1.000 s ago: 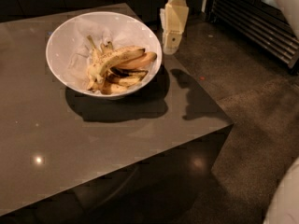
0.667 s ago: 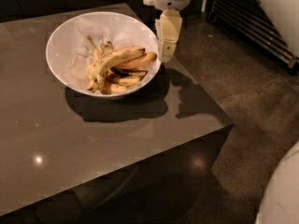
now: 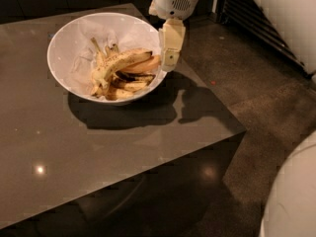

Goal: Pick banana from white bowl

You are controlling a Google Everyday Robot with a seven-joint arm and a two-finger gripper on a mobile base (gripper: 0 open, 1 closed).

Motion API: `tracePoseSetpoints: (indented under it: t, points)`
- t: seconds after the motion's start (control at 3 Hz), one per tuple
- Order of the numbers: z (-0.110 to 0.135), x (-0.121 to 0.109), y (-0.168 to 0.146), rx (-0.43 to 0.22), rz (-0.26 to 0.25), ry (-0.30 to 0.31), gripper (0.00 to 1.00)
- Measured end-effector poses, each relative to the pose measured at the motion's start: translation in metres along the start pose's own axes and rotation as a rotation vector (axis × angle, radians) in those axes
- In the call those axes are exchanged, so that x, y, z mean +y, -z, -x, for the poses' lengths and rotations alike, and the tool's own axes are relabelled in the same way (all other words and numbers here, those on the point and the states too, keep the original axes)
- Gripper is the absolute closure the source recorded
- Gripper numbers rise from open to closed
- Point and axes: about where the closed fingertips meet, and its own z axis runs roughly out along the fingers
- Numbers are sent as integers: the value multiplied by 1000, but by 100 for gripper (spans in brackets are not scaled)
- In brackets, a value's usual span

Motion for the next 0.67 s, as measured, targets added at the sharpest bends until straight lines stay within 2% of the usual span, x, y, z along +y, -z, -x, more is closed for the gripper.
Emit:
tracePoseSetpoints:
  t: [0.67]
  points:
    - [3, -1, -17, 7, 27, -37, 0]
